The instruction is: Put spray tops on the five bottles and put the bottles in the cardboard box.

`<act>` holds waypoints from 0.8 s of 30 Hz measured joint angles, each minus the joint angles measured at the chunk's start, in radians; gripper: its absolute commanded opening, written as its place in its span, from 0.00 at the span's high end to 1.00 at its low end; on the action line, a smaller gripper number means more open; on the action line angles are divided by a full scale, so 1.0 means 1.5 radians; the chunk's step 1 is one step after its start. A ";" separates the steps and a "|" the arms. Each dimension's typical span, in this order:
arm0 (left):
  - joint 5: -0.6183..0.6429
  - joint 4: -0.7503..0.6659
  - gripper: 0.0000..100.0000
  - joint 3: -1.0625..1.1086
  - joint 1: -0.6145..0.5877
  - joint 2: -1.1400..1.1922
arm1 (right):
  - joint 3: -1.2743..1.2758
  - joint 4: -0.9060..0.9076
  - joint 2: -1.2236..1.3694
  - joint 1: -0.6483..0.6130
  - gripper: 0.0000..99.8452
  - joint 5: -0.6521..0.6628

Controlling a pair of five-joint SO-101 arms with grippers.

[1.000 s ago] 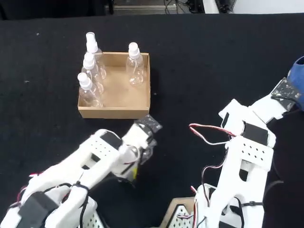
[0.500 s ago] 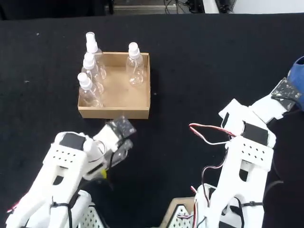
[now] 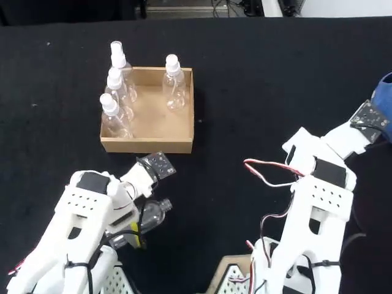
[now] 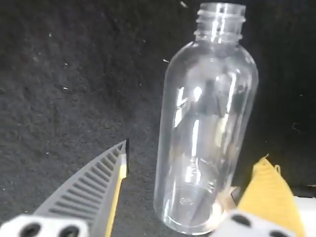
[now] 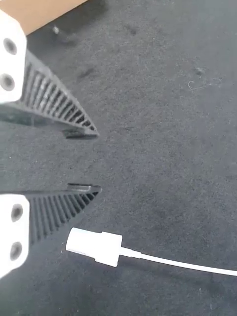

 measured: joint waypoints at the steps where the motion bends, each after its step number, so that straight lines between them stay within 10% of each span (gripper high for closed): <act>1: -0.001 0.000 0.78 0.000 0.000 0.000 | 0.000 0.000 0.000 0.000 0.88 0.000; 9: -0.002 -0.008 0.98 0.045 0.000 0.000 | 0.000 0.000 0.000 0.000 0.88 0.000; 24: 0.037 -0.012 0.97 0.019 0.002 0.000 | 0.000 -0.040 0.000 0.041 0.87 0.000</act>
